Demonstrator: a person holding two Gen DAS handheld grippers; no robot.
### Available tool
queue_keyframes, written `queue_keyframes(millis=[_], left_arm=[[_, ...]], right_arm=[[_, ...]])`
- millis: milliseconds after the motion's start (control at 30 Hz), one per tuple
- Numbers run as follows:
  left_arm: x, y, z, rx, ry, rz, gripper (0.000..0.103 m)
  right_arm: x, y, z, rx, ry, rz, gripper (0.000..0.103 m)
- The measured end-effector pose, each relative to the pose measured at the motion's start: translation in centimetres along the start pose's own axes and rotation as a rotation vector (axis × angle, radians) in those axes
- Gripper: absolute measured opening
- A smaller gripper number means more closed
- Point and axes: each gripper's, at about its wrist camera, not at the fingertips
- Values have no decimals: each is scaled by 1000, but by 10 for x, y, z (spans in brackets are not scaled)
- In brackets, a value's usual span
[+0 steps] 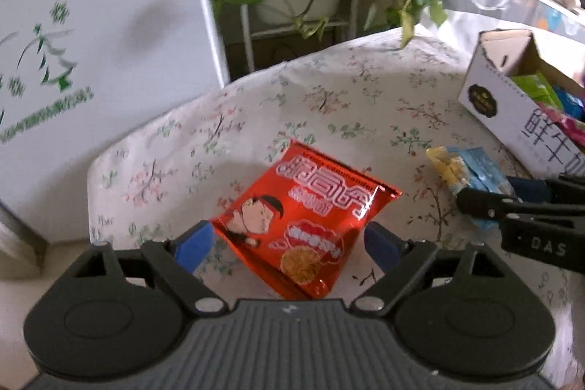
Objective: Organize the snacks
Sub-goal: 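Lift both bags and carry them toward the cardboard box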
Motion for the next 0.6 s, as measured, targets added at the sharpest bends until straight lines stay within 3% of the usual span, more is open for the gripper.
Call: queue_keyframes(millis=[100, 400, 600], left_arm=[[-3, 3, 2, 83, -21, 8, 90], [15, -2, 8, 218, 7, -89, 90], [32, -4, 11, 225, 23, -118, 91]], right_arm=[[0, -1, 0, 9, -4, 1, 58], [1, -4, 3, 45, 1, 4, 58], [2, -4, 3, 51, -2, 4, 58]])
Point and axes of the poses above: each gripper's, at about its wrist camera, not at the fingertips, and x roughly the way its jaws point, y to its left, z to its top, and after that the axes turned 2 degrees about -y, right-handed
